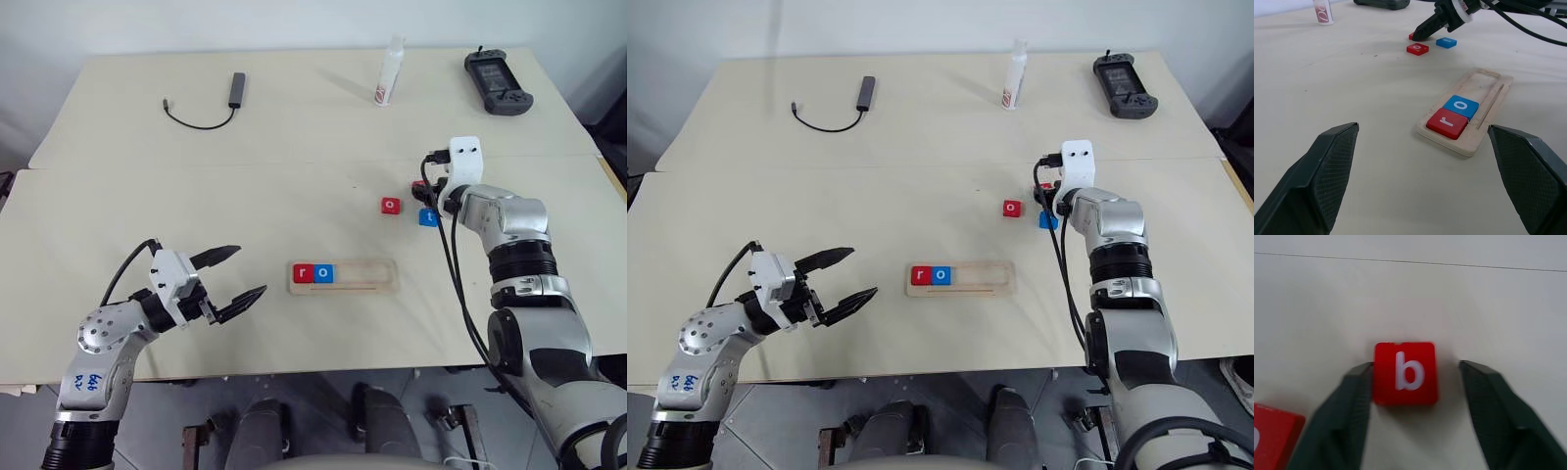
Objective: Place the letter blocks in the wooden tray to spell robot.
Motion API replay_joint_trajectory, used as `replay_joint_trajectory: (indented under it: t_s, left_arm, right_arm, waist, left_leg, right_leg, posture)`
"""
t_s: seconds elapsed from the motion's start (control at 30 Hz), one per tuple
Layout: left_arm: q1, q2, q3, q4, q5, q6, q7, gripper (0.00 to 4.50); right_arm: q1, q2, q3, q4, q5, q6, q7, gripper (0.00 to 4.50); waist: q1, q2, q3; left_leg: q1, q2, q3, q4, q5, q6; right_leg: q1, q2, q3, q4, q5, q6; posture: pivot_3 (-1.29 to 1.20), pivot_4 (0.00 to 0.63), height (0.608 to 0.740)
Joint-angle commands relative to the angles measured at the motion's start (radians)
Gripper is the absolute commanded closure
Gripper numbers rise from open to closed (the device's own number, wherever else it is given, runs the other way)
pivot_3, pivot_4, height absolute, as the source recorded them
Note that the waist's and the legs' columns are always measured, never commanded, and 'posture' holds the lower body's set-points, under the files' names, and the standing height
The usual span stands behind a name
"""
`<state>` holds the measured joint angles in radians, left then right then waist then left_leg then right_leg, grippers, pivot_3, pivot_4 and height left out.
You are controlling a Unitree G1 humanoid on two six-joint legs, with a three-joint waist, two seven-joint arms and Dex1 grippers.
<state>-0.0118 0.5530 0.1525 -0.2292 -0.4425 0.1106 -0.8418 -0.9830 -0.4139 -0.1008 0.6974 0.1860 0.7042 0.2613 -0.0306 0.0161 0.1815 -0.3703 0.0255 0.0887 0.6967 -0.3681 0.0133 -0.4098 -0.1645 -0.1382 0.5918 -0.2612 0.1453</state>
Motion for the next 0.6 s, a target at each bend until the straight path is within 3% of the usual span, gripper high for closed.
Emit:
replay_joint_trajectory:
  t_s: [0.03,0.17,0.33,0.47,0.6]
  left_arm:
    - [-0.023,-0.007,-0.013,-0.028,0.003,-0.018,-0.001,0.0]
    - [-0.059,-0.023,-0.042,0.002,0.009,-0.03,-0.012,0.0]
    - [-0.115,-0.048,-0.087,0.058,0.015,-0.054,-0.05,0.0]
    - [-0.162,-0.058,-0.122,0.117,0.017,-0.065,-0.094,0.0]
    - [-0.184,-0.05,-0.135,0.145,0.013,-0.066,-0.138,0.0]
  right_arm:
    - [0.016,0.002,-0.014,-0.075,0.006,0.014,0.013,3.04]
    - [0.043,-0.023,-0.031,-0.199,0.016,0.062,0.018,3.04]
    - [0.154,-0.083,-0.08,-0.553,0.075,0.261,0.038,3.04]
    - [0.397,-0.179,-0.12,-0.968,0.197,0.475,0.125,3.04]
    - [0.551,-0.133,-0.227,-1.184,0.244,0.63,0.072,3.04]
  waist:
    - [0.0,0.0,0.0]
    - [0.001,0.0,0.0]
    - [0.006,0.0,0.0]
    - [0.025,0.0,0.0]
    - [0.027,0.0,0.0]
  left_leg:
    - [0.0,0.0,0.0,0.0,0.0,0.0]
    - [0.0,0.0,0.001,0.0,0.0,0.0]
    - [-0.001,0.0,0.002,0.0,0.0,0.0]
    - [-0.001,0.0,0.001,-0.001,-0.001,0.0]
    - [0.0,0.0,0.003,0.0,-0.001,0.0]
  right_leg:
    - [0.0,0.0,0.0,0.0,0.0,0.0]
    - [-0.002,0.0,0.002,0.001,0.0,0.0]
    - [-0.002,0.0,0.002,0.001,0.0,0.0]
    - [-0.002,0.001,0.001,-0.001,0.0,0.0]
    - [-0.002,0.001,0.003,-0.001,0.0,0.001]
  posture:
    - [0.0,0.15,0.74]
    - [0.0,0.15,0.74]
    - [0.0,0.15,0.74]
    - [0.0,0.15,0.74]
    - [0.0,0.15,0.74]
